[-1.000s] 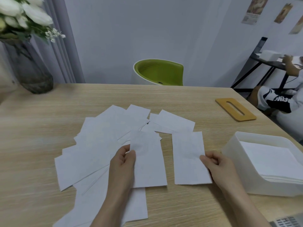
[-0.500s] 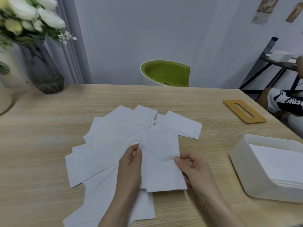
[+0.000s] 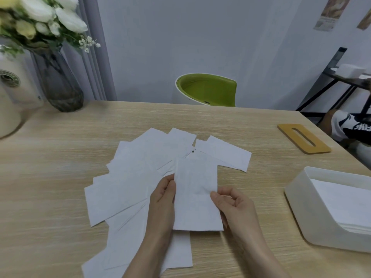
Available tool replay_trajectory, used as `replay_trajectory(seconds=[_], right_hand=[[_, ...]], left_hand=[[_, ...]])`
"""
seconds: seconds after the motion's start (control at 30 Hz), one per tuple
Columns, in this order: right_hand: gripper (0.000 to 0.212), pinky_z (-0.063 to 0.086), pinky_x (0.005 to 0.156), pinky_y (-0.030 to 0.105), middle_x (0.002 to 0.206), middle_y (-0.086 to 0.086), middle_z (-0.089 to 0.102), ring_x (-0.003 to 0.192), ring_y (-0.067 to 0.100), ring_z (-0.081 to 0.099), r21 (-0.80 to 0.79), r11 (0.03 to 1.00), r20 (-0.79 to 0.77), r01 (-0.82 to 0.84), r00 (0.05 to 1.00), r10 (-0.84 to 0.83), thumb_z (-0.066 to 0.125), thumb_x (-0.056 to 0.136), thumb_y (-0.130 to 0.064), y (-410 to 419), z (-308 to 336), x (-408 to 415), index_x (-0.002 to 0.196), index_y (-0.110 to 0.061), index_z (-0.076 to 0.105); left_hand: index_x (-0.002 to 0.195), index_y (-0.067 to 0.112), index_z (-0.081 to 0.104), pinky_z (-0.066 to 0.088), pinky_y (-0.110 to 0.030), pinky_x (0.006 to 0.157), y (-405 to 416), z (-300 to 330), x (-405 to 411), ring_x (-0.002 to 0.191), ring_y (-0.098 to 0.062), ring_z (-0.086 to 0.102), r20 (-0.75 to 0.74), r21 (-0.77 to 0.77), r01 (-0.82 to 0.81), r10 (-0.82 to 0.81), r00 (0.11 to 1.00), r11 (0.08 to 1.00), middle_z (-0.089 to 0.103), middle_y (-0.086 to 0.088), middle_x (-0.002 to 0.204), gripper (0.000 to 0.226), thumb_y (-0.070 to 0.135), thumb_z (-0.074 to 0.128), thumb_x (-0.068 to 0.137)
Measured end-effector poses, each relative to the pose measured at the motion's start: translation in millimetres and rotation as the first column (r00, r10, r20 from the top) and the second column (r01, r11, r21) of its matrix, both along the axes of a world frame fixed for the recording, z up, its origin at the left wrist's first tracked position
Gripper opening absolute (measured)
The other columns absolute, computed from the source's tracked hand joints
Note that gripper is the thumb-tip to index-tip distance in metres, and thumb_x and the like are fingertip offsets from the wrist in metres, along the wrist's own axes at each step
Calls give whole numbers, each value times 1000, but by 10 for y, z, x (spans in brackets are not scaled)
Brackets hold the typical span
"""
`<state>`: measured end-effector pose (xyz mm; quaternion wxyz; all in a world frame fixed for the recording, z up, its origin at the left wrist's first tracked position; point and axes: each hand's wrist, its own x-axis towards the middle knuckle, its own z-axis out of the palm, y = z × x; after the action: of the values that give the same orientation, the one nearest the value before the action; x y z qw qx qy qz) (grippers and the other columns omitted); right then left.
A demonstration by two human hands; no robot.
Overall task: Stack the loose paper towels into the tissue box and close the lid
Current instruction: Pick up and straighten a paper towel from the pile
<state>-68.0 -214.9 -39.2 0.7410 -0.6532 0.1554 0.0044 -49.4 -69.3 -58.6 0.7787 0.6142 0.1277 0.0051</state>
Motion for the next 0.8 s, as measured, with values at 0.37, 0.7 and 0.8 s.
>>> replay_trajectory(seconds=[0.37,0.7,0.8], right_hand=[[3,45,55,19,65,3,70,55,8,61,-202,979,37,-21,999,29,70,85,-13,-114,-62,102,84,-13,68],[40,22,93,31,133,-7,45,126,17,29,-979,201,51,13,982,184,56,92,-40,-748,-176,835,130,-28,50],[39,21,93,32,132,-10,45,124,15,31,-995,98,-14,-34,980,200,48,94,-47,-776,-208,931,129,-31,50]], left_hand=[[104,32,64,54,-33,68,8,-68,2,81,-16,73,14,68,62,-63,998,996,76,3,89,16,22,60,92],[102,33,63,48,-27,66,18,-74,25,78,-8,71,5,77,28,-29,1000,997,74,12,88,22,16,49,99],[101,33,65,49,-28,65,25,-69,30,78,-10,71,-2,62,10,-10,1000,998,74,9,88,23,16,50,99]])
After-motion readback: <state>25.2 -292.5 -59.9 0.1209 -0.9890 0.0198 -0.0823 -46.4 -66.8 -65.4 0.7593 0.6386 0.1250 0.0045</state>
